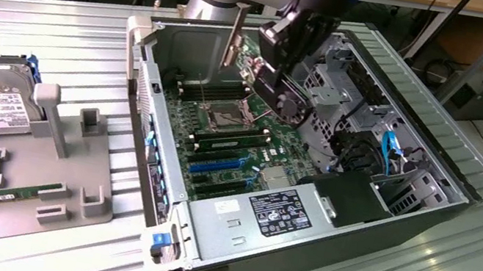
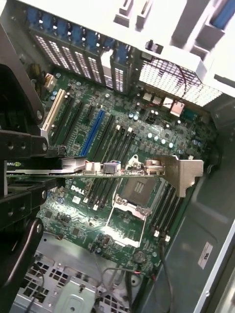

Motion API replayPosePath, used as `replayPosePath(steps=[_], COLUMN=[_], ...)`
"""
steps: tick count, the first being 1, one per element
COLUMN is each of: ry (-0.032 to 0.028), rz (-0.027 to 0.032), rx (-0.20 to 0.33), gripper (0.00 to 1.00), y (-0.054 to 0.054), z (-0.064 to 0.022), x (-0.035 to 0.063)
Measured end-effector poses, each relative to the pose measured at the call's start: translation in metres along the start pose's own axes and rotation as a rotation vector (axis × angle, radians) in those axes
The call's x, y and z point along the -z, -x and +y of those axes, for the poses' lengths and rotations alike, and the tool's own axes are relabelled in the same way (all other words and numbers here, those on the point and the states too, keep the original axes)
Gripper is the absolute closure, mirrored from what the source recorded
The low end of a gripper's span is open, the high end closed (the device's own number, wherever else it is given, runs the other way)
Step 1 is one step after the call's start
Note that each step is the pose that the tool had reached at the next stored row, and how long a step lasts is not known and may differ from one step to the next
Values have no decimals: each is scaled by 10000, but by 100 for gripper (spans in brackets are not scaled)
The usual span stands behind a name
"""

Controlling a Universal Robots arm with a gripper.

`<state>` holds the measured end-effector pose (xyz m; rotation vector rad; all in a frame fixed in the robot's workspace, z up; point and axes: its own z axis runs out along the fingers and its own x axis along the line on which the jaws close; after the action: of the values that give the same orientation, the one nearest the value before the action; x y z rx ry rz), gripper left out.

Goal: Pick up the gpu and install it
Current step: 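Insert the gpu into the slot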

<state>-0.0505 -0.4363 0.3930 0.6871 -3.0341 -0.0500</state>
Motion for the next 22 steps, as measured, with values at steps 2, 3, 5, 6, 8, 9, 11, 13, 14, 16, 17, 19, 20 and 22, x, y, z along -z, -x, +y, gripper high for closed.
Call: replayPosePath(steps=[2,3,5,6,8,9,11,13,14,16,17,19,20,22], ry=[-9,-13,-21,-25,-35,-40,-51,-65,-69,-79,-83,-91,-98,-111], rz=[15,22,35,42,60,68,88,110,118,134,141,155,166,188], rx=[370,551,910,1096,1573,1804,2293,2903,3094,3507,3704,4068,4341,4924], gripper=[74,74,74,74,74,74,74,74,74,74,74,74,74,74], y=[0,0,0,1,1,1,1,2,2,2,2,2,2,3], z=[0,0,-1,-1,-1,-2,-2,-3,-3,-3,-3,-4,-4,-5], x=[-7,-11,-18,-22,-32,-37,-47,-62,-66,-75,-80,-89,-95,-110])
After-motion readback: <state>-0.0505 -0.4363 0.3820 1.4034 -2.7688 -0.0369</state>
